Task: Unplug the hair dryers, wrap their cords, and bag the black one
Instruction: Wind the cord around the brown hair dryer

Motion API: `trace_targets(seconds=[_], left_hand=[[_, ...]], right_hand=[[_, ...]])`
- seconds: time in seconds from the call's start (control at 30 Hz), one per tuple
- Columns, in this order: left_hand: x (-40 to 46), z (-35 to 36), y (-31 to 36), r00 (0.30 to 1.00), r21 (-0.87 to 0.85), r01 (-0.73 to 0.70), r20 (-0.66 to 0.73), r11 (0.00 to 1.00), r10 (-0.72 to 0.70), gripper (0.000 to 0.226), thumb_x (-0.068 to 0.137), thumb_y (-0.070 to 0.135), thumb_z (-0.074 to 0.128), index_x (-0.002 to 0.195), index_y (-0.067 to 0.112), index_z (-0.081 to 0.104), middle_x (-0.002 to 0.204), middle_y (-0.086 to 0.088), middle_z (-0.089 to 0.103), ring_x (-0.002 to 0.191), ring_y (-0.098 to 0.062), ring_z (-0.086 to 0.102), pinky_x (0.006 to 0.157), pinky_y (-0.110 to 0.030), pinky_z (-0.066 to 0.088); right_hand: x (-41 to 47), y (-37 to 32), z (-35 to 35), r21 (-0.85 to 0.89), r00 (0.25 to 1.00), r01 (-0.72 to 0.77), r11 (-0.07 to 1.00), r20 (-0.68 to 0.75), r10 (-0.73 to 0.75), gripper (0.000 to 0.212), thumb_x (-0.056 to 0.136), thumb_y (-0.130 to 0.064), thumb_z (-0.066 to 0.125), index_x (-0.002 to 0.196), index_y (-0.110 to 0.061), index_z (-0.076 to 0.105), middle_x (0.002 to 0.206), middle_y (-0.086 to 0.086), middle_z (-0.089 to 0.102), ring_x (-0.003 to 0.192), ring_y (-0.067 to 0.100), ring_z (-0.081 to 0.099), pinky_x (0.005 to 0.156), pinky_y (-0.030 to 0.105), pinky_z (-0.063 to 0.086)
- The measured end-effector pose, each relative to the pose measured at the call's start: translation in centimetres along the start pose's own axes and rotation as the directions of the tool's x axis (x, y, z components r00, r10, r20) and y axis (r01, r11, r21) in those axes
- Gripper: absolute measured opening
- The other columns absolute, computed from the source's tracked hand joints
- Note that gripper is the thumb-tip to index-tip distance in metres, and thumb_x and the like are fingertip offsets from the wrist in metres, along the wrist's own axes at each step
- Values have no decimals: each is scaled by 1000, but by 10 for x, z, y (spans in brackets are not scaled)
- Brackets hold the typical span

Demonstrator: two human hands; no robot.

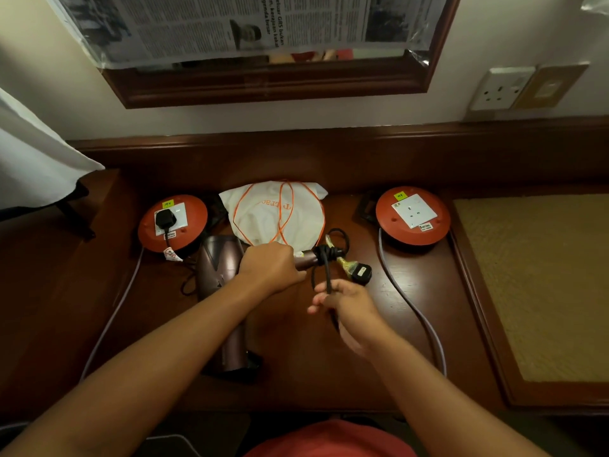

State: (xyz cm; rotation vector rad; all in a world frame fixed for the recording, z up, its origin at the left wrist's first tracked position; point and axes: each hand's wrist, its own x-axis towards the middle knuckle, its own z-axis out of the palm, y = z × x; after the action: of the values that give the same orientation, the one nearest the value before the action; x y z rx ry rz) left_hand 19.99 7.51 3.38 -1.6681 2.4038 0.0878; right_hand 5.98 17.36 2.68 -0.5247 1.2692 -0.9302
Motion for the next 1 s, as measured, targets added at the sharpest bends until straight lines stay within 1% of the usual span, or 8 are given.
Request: trace_targets(seconds=[0.1,0.2,0.27,0.4,0.67,0.77,0.9,1.0], left_hand=[[3,-8,-1,1000,-17,16,-26,1000,-16,46,84,60,52,94,16,62,93,-4,66,84,-24,63,63,-29,38],[3,-13,0,999,-74,21,-39,997,-24,44,83,62,53,90,19,59,92,-3,66,80,-22,60,62,-29,37],[1,-17,2,999,-115,6,-40,993,-11,40,82,62,55,84,22,52,89,-2,64,75,-21,55,61,-28,36],[-2,-27,6,999,-159,-39,-30,986,35,41,80,63,56,81,23,51,82,-1,58,85,-25,60,64,-30,36],[-8,-39,0,998,-204,-61,-31,977,55,37,79,59,58,76,23,56,74,3,57,75,-21,54,63,-30,37],[-11,-41,-3,997,-204,-82,-14,975,81,34,78,57,59,75,25,53,74,3,58,76,-22,57,62,-30,38],[-18,-40,-6,996,-209,-86,19,974,92,33,76,55,61,78,22,59,76,1,61,77,-22,59,64,-30,43],[-23,-38,-6,987,-221,-126,65,967,144,33,75,52,62,78,20,60,74,1,61,74,-21,59,66,-31,47]], right_hand=[[-8,8,-6,50,986,-99,994,142,91,24,101,-18,40,100,-1,58,67,9,55,58,20,57,61,29,53],[-3,15,-13,114,971,-127,985,217,100,31,101,-30,40,111,-7,59,57,4,44,45,13,36,49,27,41],[0,18,-16,201,953,-172,964,282,111,33,101,-31,38,119,-11,57,58,2,39,47,11,28,46,24,32],[8,24,-21,304,911,-232,924,400,97,33,98,-22,42,124,-8,55,66,3,44,52,12,35,52,26,34],[22,23,-24,-195,914,-167,967,337,226,68,82,-70,38,79,-7,62,53,2,34,43,14,26,46,22,28],[24,26,-23,-169,902,-196,966,356,246,64,85,-68,37,76,-10,60,54,0,29,42,12,23,44,19,24],[27,38,-24,29,866,-267,963,446,227,40,91,-45,46,92,-6,58,62,1,38,49,11,33,48,24,32],[28,43,-27,-10,866,-253,967,443,231,36,92,-39,47,92,-5,58,63,1,42,51,12,35,50,24,34]])
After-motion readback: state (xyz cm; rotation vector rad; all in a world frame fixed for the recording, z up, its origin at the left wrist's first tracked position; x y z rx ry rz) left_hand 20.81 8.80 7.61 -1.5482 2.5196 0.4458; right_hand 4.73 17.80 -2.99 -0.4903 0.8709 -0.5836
